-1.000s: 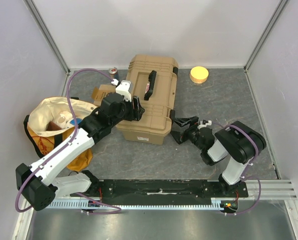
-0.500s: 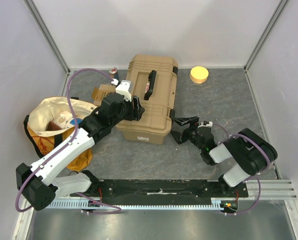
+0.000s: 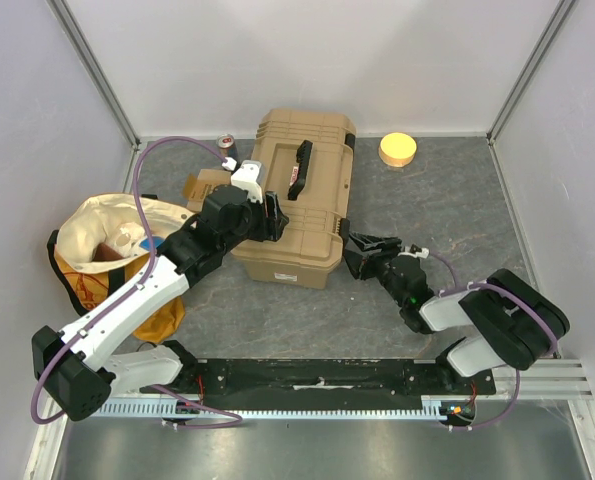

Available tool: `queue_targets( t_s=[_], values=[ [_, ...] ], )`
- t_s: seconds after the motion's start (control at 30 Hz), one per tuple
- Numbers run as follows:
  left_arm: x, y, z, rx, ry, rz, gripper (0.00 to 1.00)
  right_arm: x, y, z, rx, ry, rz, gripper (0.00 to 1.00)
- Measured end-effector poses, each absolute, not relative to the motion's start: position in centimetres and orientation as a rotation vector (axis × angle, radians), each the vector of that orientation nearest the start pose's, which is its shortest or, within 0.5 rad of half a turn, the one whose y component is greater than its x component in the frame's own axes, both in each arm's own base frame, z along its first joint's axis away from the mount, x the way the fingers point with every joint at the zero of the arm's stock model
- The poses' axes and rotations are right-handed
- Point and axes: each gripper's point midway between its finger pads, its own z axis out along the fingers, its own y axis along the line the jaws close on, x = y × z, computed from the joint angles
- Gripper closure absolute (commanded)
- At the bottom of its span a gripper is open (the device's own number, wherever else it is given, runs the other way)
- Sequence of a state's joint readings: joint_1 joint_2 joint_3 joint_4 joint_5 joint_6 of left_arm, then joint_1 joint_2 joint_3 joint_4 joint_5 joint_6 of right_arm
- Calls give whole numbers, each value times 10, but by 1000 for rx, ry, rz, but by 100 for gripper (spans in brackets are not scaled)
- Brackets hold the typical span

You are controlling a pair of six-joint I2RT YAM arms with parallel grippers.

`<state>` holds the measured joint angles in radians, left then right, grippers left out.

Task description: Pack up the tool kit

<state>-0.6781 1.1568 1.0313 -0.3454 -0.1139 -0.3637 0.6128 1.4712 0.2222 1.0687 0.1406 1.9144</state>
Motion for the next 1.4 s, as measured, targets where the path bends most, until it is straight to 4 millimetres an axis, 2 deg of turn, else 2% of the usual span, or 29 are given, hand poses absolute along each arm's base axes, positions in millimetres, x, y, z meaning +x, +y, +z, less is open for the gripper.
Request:
queue_targets(
  t_s=[0.1, 0.23, 0.47, 0.67, 0.9, 1.13, 1.4],
  values=[
    [291, -228, 236, 253, 2065, -532, 38, 302, 230, 133, 1364, 1582, 1618, 22],
    [291, -228, 236, 252, 2066, -532, 38, 302, 230, 140, 1342, 1563, 1621, 11],
    [291, -227, 236, 250, 2068, -529, 39, 302, 232, 143, 1327, 1533, 1609, 9],
    [292, -227, 236, 247, 2072, -521, 39, 313, 240, 141, 1370, 1502, 1630, 6],
    [296, -219, 235, 218, 2073, -472, 39, 311, 250, 142, 1352, 1516, 1634, 15],
    [298, -216, 235, 207, 2072, -454, 39, 310, 251, 143, 1327, 1531, 1613, 25],
    [298, -216, 234, 206, 2072, -453, 39, 308, 246, 147, 1275, 1556, 1547, 28]
  ],
)
